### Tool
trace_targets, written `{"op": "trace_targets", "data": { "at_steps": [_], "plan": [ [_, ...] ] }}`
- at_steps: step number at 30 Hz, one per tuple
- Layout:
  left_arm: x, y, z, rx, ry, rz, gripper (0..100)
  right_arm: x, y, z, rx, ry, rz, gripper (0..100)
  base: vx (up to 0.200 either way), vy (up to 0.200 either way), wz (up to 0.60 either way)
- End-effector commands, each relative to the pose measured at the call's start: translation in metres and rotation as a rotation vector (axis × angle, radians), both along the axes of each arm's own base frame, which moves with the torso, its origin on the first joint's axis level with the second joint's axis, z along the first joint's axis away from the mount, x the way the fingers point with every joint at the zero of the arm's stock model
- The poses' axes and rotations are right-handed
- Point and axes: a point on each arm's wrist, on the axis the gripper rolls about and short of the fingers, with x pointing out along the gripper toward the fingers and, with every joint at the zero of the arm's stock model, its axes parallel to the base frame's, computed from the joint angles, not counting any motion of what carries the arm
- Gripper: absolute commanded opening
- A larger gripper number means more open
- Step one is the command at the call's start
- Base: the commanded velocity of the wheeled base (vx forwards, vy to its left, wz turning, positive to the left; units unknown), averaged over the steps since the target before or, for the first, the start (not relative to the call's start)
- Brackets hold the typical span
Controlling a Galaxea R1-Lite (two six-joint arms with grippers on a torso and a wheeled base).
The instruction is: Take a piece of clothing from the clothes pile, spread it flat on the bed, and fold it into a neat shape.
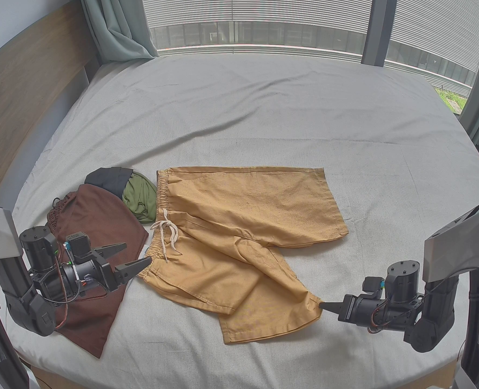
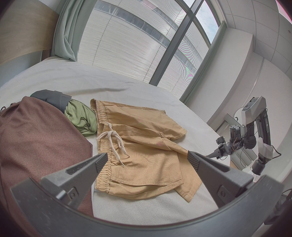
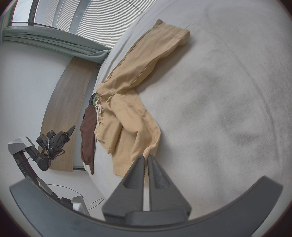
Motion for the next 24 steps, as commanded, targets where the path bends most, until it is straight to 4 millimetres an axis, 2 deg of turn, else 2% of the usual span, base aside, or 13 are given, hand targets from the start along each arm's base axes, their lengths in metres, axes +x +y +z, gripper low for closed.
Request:
{"op": "trace_targets", "data": {
  "at_steps": [1,6,21,24],
  "plan": [
    [0.000,-0.001,-0.001,-0.001,0.003,-0.002,100,0.009,-0.016,0.004,-0.014,-0.040,-0.050,0,0.000,0.000,0.00],
    [0.000,-0.001,-0.001,-0.001,0.003,-0.004,100,0.019,-0.035,0.019,-0.006,-0.116,-0.114,0,0.000,0.000,0.00],
    [0.001,-0.001,-0.004,0.000,0.013,-0.006,100,0.046,-0.039,0.030,0.024,-0.220,-0.159,0,0.000,0.000,0.00],
    [0.001,-0.001,-0.004,0.000,0.015,-0.006,100,0.056,-0.046,0.032,0.027,-0.246,-0.191,0,0.000,0.000,0.00]
  ]
}}
